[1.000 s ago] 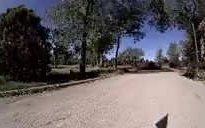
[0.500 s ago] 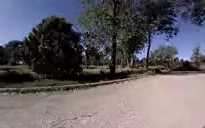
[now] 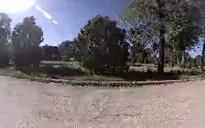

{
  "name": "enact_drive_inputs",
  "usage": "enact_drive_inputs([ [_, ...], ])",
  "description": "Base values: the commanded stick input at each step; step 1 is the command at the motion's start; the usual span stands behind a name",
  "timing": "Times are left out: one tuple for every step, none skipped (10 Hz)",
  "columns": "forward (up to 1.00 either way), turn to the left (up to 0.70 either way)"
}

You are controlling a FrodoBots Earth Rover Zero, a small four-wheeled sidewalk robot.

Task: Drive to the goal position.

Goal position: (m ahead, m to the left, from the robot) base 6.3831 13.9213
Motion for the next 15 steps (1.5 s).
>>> enact_drive_inputs([
  [0.00, 1.00],
  [0.00, 1.00],
  [0.00, 1.00],
  [0.00, 1.00],
  [0.00, 1.00],
  [0.00, 1.00],
  [0.00, 1.00],
  [0.00, 1.00],
  [0.00, 1.00],
  [0.30, 0.83],
  [1.00, 0.44],
  [1.00, 0.44],
  [1.00, 0.44],
  [1.00, 0.44],
  [1.00, 0.44],
])
